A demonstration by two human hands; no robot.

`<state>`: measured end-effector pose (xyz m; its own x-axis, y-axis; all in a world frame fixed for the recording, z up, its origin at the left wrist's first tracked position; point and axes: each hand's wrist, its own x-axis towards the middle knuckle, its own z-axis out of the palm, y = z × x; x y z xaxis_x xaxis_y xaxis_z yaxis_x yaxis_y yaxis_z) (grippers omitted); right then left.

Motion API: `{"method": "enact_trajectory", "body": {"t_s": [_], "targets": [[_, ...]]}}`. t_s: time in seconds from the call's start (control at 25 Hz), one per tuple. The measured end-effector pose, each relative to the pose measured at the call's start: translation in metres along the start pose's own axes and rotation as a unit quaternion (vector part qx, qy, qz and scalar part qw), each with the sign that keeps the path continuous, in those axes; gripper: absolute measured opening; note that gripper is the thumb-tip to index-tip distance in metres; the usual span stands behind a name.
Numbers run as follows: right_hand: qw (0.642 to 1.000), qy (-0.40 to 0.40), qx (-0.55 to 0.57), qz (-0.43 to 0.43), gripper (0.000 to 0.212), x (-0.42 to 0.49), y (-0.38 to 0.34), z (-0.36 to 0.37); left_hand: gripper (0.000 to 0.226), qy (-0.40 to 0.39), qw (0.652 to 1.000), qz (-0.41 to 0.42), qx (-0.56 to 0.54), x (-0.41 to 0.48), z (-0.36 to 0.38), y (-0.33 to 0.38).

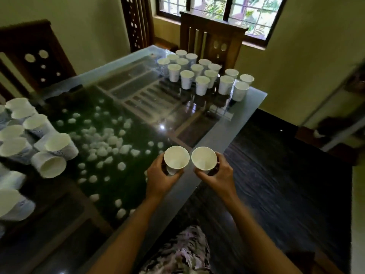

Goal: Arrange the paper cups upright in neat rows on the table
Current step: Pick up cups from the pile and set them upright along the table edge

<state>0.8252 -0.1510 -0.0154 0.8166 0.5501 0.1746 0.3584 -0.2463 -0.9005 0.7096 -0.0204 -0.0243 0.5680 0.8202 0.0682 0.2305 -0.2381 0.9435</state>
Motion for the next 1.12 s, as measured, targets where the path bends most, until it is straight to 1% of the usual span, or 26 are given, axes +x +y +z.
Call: {"method": "enact_trajectory", "body": {"t_s": [0.12, 0.28, 0.4, 0.52, 0.64, 0.76, 0.88, 1.0, 1.12], "targets": [[1.000, 0.007, -0.020, 0.006, 0.068, 0.061, 0.023, -0.024, 0.065, -0.016, 1.000, 0.005, -0.004, 0.052, 0.051, 0.006], [0.999, 0.013, -0.034, 0.019, 0.071, 0.145, 0.045, -0.054, 0.068, -0.037, 0.999, 0.020, 0.010, 0.120, 0.107, 0.032], [0.998, 0.032, -0.039, 0.029, 0.070, 0.193, 0.059, -0.070, 0.067, -0.052, 0.997, 0.027, 0.047, 0.165, 0.139, 0.046], [0.998, 0.031, -0.042, 0.042, 0.070, 0.230, 0.075, -0.082, 0.069, -0.068, 0.996, 0.018, 0.059, 0.206, 0.171, 0.053], [0.998, 0.014, -0.047, 0.049, 0.069, 0.271, 0.092, -0.089, 0.072, -0.056, 0.995, 0.002, 0.077, 0.244, 0.201, 0.061], [0.997, -0.009, -0.055, 0.055, 0.069, 0.307, 0.106, -0.095, 0.068, -0.041, 0.995, -0.021, 0.085, 0.278, 0.227, 0.071], [0.996, -0.012, -0.057, 0.073, 0.070, 0.341, 0.125, -0.099, 0.066, -0.046, 0.994, -0.041, 0.087, 0.311, 0.250, 0.073], [0.995, -0.017, -0.065, 0.079, 0.071, 0.363, 0.140, -0.098, 0.064, -0.051, 0.994, -0.045, 0.087, 0.335, 0.265, 0.071], [0.994, -0.015, -0.063, 0.083, 0.071, 0.376, 0.152, -0.093, 0.068, -0.064, 0.992, -0.060, 0.088, 0.351, 0.278, 0.062]]}}
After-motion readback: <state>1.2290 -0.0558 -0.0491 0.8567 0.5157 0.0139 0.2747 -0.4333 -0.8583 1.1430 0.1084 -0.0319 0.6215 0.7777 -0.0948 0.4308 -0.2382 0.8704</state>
